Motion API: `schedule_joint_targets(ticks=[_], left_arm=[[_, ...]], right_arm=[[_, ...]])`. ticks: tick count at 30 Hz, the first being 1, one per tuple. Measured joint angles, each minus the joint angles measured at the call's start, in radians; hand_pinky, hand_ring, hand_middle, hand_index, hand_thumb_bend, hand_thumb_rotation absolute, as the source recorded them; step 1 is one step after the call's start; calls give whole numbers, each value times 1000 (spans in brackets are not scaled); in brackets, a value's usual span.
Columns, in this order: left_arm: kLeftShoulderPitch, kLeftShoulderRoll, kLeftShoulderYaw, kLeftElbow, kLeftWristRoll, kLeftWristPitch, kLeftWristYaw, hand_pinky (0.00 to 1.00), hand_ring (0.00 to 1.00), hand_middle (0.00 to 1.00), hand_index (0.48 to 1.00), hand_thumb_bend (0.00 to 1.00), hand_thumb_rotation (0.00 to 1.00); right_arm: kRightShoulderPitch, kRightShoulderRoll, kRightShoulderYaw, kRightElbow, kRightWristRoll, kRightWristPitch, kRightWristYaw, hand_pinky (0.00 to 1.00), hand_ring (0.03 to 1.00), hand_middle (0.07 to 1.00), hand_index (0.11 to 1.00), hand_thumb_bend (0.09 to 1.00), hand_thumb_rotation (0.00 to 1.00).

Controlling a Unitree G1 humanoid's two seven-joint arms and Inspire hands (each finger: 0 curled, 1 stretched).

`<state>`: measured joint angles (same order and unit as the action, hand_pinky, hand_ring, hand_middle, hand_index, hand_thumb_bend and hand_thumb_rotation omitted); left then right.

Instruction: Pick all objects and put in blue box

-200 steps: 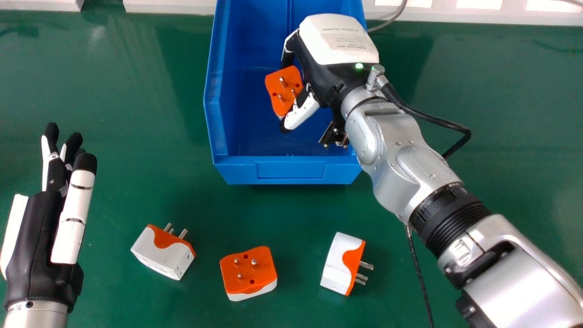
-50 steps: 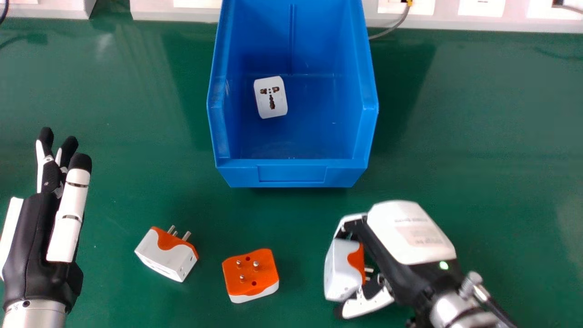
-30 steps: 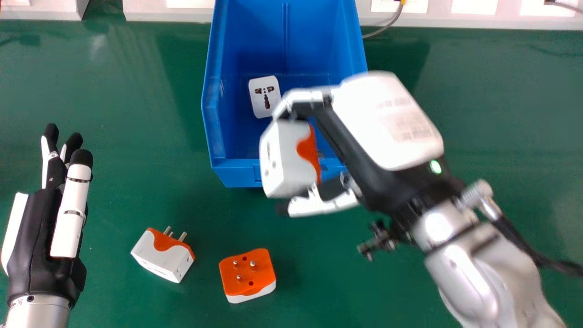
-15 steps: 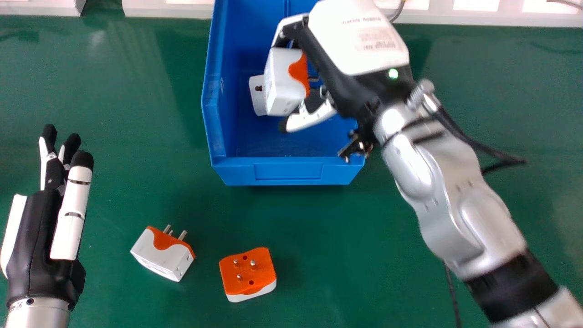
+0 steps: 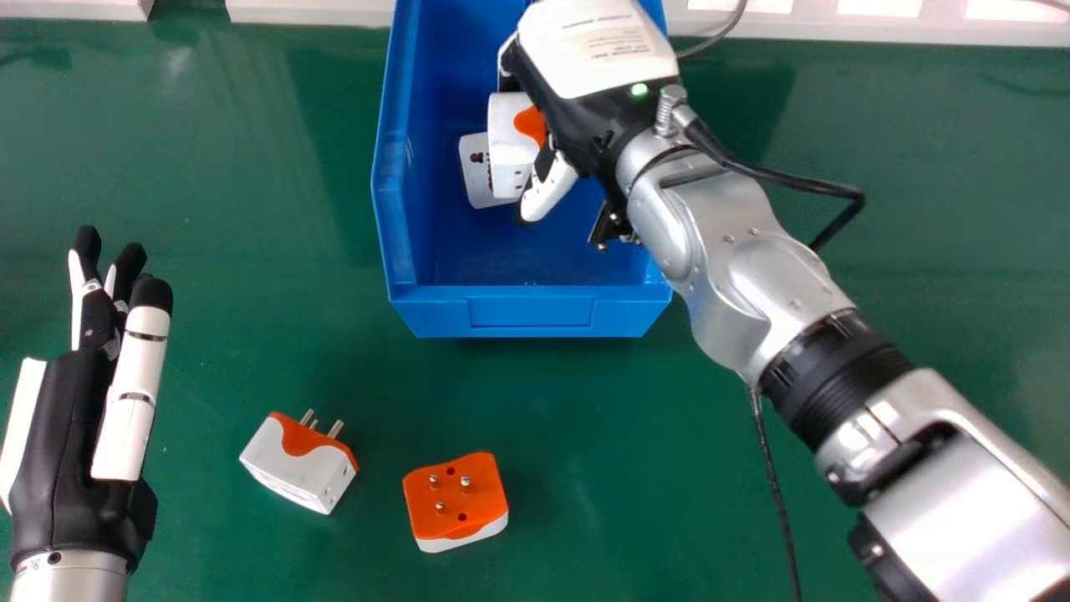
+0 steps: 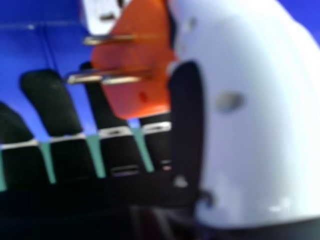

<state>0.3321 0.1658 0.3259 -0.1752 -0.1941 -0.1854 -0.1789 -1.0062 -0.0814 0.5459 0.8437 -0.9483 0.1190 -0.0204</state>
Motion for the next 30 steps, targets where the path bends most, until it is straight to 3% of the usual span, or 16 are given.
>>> schedule_joint_targets(ticks=[6, 10, 12, 14, 15, 17, 19, 20, 22, 25, 30], left_arm=[[8, -10, -5, -7, -5, -1, -1, 1000, 1000, 1000, 1000, 346, 842], [15, -17, -7, -30, -9, 3, 0, 1000, 1000, 1000, 1000, 324, 857], [19, -17, -10, -39, -3, 2, 1, 1000, 1000, 1000, 1000, 338, 887], [26, -18, -15, -41, 9, 0, 5, 1000, 1000, 1000, 1000, 351, 907], [29, -19, -17, -42, 18, -1, 7, 1000, 1000, 1000, 1000, 351, 904], [34, -20, -22, -43, 36, -2, 12, 1000, 1000, 1000, 1000, 373, 914], [35, -20, -25, -43, 38, -2, 12, 1000, 1000, 1000, 1000, 379, 909], [35, -20, -25, -43, 37, -3, 11, 1000, 1000, 1000, 1000, 381, 907], [35, -20, -25, -43, 35, -3, 10, 1000, 1000, 1000, 1000, 381, 904], [35, -20, -25, -44, 35, -2, 10, 1000, 1000, 1000, 1000, 380, 899], [33, -21, -26, -45, 35, -3, 11, 1000, 1000, 1000, 1000, 383, 894]], right_arm=[[-26, 21, 28, 65, 28, -29, 4, 88, 149, 239, 485, 510, 116], [-58, 34, 49, 117, 36, -32, 6, 94, 160, 252, 483, 512, 114], [-70, 43, 51, 147, 40, -32, -1, 102, 168, 412, 483, 525, 29], [-81, 53, 56, 180, 46, -23, -15, 113, 179, 421, 492, 519, 11], [-82, 61, 54, 191, 51, -13, -27, 156, 240, 421, 504, 516, 9], [-87, 73, 61, 216, 48, 15, -40, 308, 410, 520, 494, 501, 117], [-87, 79, 76, 218, 45, 40, -41, 448, 558, 659, 644, 507, 478], [-87, 79, 78, 216, 47, 43, -38, 567, 679, 760, 744, 511, 630], [-87, 77, 77, 208, 59, 45, -23, 728, 841, 894, 861, 544, 733], [-87, 74, 75, 192, 81, 46, -10, 839, 966, 984, 970, 582, 822], [-86, 68, 76, 156, 92, 57, -9, 945, 999, 1000, 1000, 622, 894]])
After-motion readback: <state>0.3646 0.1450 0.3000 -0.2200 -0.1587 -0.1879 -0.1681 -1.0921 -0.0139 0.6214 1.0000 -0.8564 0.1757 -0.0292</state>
